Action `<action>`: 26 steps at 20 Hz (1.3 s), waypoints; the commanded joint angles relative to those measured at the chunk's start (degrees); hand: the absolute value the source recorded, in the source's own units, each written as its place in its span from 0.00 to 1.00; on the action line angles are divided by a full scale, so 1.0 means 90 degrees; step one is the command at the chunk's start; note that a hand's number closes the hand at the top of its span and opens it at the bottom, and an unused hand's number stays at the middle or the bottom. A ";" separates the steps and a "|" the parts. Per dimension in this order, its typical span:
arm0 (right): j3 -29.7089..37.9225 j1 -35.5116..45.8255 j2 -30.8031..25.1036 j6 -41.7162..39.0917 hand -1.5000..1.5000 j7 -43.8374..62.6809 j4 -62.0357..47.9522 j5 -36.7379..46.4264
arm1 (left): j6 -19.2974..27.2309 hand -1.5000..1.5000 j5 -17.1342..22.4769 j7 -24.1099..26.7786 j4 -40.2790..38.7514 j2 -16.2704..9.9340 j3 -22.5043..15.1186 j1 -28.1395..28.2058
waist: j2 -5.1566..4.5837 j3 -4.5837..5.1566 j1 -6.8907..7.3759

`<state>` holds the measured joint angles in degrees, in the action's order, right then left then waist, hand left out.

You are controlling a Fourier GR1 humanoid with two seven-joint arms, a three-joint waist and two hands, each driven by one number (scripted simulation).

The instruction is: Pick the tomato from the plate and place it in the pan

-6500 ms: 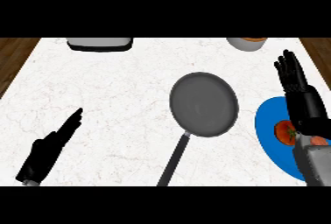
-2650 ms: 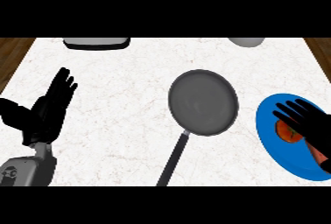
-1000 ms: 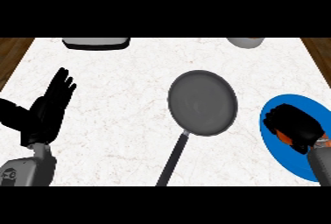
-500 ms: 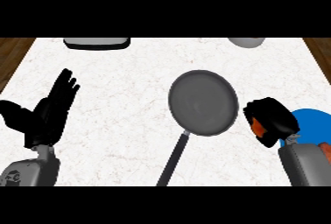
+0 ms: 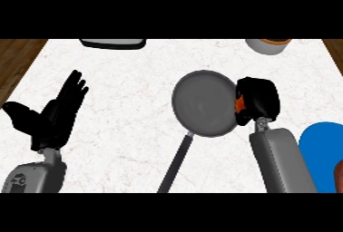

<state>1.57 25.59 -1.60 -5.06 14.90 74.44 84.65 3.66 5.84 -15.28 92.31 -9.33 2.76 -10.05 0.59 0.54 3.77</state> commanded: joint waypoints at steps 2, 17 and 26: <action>-0.0514 0.1189 0.0171 -0.0072 1.00 0.2306 0.0285 0.0643 | -0.0065 0.50 -0.0020 -0.0028 -0.0025 0.0082 -0.0179 -0.0205 | 0.0022 0.0006 0.0284; -0.2085 0.3663 0.0175 -0.0417 1.00 0.7466 -0.1014 -0.0190 | -0.0027 0.50 -0.0130 0.0164 -0.0494 0.0211 -0.0233 -0.0577 | -0.0142 -0.0040 0.0305; -0.2036 0.3200 0.0173 0.0600 1.00 0.7505 -0.0945 0.0027 | -0.0116 0.50 0.0113 0.0162 -0.0327 -0.0128 0.0276 -0.0213 | -0.0075 -0.0057 -0.0216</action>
<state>-16.17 56.20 -0.75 -4.65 69.63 65.40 84.18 3.21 6.12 -14.59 89.61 -9.25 3.47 -13.09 -0.23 0.07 3.54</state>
